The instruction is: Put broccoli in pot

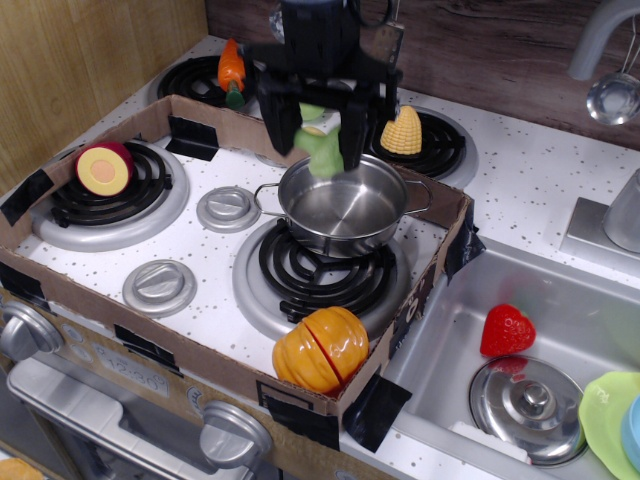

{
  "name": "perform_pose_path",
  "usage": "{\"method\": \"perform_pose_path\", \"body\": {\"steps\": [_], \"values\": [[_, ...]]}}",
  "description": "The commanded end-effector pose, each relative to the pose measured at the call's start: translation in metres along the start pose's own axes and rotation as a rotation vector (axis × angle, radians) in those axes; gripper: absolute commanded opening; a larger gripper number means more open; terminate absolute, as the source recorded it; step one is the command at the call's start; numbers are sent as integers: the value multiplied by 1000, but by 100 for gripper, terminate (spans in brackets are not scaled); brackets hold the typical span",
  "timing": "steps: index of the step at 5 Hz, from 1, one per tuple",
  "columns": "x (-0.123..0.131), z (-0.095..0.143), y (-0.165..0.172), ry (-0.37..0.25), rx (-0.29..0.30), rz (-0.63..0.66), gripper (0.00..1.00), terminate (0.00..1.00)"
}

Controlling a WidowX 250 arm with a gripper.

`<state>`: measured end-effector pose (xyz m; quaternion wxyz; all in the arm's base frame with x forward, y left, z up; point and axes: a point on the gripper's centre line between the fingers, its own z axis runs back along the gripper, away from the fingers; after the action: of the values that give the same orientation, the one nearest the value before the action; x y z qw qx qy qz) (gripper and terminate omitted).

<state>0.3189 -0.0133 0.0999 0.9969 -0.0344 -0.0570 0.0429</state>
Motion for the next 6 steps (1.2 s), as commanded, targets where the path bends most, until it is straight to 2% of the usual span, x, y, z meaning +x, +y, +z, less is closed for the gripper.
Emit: {"method": "perform_pose_path", "body": {"steps": [1,2,3,5,6], "values": [[27,-19,-23,-53,-82,-80,0,0],[39,-27,-32,-71,-97,-107,0,0],[42,-26,-34,-72,-93,-140,100,0],[39,-23,-32,-62,-89,-131,100,0],[37,-20,-34,-53,-52,-125,100,0]]}}
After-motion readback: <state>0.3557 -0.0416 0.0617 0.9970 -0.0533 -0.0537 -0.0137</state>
